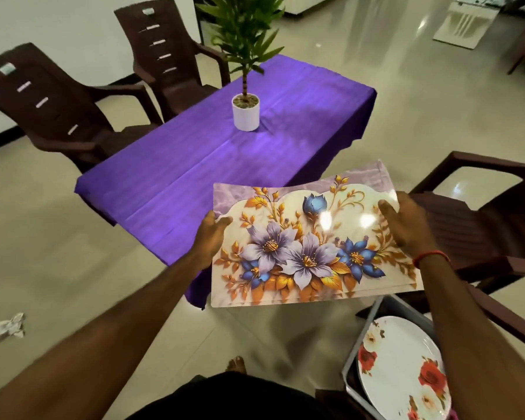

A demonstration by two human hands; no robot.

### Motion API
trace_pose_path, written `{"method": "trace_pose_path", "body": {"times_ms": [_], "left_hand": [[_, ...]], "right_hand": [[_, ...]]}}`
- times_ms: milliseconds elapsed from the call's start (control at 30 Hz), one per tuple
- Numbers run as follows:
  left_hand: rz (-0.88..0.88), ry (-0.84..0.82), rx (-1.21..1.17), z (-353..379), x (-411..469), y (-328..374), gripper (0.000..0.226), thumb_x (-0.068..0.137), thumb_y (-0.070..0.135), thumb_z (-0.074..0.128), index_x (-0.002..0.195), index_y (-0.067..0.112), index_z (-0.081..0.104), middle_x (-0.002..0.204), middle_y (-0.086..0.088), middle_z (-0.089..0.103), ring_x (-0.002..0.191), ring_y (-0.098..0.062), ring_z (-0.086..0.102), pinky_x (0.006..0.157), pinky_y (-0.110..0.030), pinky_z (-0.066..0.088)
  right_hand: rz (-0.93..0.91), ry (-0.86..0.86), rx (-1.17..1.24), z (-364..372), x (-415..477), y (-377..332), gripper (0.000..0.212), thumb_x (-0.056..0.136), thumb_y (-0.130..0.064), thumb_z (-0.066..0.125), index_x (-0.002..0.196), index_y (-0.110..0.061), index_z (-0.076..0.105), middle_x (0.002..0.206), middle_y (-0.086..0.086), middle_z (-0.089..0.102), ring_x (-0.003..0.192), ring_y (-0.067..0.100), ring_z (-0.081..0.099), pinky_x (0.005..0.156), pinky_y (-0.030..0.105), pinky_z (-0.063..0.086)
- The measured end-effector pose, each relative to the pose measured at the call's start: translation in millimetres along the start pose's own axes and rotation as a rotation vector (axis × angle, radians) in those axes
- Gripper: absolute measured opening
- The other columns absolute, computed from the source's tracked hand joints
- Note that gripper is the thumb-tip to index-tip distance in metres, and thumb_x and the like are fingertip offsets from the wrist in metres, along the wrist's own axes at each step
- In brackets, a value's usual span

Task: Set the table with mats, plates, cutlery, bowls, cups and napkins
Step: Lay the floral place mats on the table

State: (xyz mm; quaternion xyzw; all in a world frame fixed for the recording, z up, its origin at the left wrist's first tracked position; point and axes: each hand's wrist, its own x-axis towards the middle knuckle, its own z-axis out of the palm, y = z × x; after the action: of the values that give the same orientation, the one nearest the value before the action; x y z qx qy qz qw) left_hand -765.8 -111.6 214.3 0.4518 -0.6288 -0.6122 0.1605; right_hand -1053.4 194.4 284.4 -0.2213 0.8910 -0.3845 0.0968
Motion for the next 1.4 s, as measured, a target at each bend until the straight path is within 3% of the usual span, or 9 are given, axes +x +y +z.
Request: {"method": "trace_pose_path", "body": {"times_ms": [100,200,333,467,667,800,1067,1267,1400], "left_hand": [[-0.052,0.016,-0.021,-34,10,-9,0.057,0.070,0.063,0.067,0.103,0.018,0.059,0.104,-0.012,0.071,0.098,-0.033,0.069,0.088,-0.051,0.054],[-0.131,0.015,-0.067,-62,3,-7,0.027,0.093,0.047,0.065,0.100,0.022,0.058,0.104,-0.008,0.070,0.090,-0.024,0.068,0.074,-0.039,0.054],[-0.238,0.056,-0.161,-94,11,-24,0.008,0.103,0.027,0.053,0.102,0.022,0.059,0.094,-0.004,0.067,0.081,-0.019,0.065,0.062,-0.031,0.052],[-0.312,0.159,-0.218,-118,20,-34,0.016,0.102,0.019,0.048,0.098,0.019,0.063,0.090,-0.006,0.066,0.075,-0.024,0.063,0.066,-0.032,0.050],[-0.356,0.340,-0.292,-132,36,-41,0.021,0.089,0.011,0.051,0.099,0.001,0.067,0.085,-0.020,0.063,0.067,-0.029,0.064,0.066,-0.041,0.051],[-0.346,0.413,-0.323,-133,51,-41,0.016,0.096,0.006,0.050,0.093,0.004,0.066,0.088,-0.018,0.066,0.066,-0.030,0.067,0.070,-0.046,0.054],[-0.415,0.624,-0.410,-120,70,-46,0.017,0.103,0.007,0.054,0.113,0.001,0.066,0.101,-0.018,0.069,0.076,-0.030,0.069,0.057,-0.038,0.059],[-0.501,0.756,-0.513,-111,74,-52,0.016,0.098,0.005,0.064,0.114,0.004,0.063,0.099,-0.017,0.068,0.070,-0.030,0.068,0.056,-0.042,0.060],[-0.525,0.791,-0.574,-114,75,-59,0.008,0.092,0.004,0.071,0.098,0.005,0.067,0.093,-0.016,0.069,0.066,-0.028,0.068,0.044,-0.033,0.056]], "right_hand": [[-0.035,-0.031,-0.004,33,16,-28,0.032,0.100,-0.029,0.057,0.123,-0.008,0.059,0.115,0.016,0.067,0.107,0.035,0.063,0.087,0.040,0.049],[-0.063,-0.081,-0.035,65,29,-55,0.033,0.099,-0.026,0.060,0.126,-0.007,0.060,0.118,0.016,0.068,0.108,0.032,0.062,0.083,0.028,0.039],[-0.076,-0.107,-0.082,105,50,-82,0.036,0.095,-0.032,0.066,0.121,-0.007,0.063,0.115,0.018,0.069,0.110,0.037,0.061,0.089,0.038,0.046],[-0.096,-0.133,-0.124,138,75,-104,0.037,0.092,-0.037,0.067,0.112,-0.007,0.066,0.109,0.018,0.070,0.108,0.040,0.060,0.090,0.046,0.049],[-0.165,-0.211,-0.116,186,128,-134,0.034,0.092,-0.036,0.069,0.107,-0.006,0.069,0.105,0.020,0.071,0.102,0.040,0.063,0.085,0.041,0.047],[-0.186,-0.308,-0.076,221,169,-149,0.032,0.091,-0.033,0.071,0.108,-0.006,0.068,0.106,0.018,0.071,0.100,0.035,0.065,0.077,0.033,0.042],[-0.279,-0.522,-0.050,283,235,-174,0.033,0.093,-0.033,0.069,0.114,-0.008,0.065,0.113,0.015,0.070,0.108,0.032,0.063,0.078,0.028,0.038],[-0.278,-0.691,-0.109,322,260,-172,0.042,0.087,-0.027,0.077,0.121,-0.005,0.063,0.117,0.018,0.069,0.111,0.033,0.063,0.080,0.029,0.040],[-0.234,-0.712,-0.116,336,271,-165,0.042,0.084,-0.024,0.081,0.118,-0.004,0.065,0.113,0.017,0.071,0.107,0.032,0.065,0.078,0.029,0.042]]}}
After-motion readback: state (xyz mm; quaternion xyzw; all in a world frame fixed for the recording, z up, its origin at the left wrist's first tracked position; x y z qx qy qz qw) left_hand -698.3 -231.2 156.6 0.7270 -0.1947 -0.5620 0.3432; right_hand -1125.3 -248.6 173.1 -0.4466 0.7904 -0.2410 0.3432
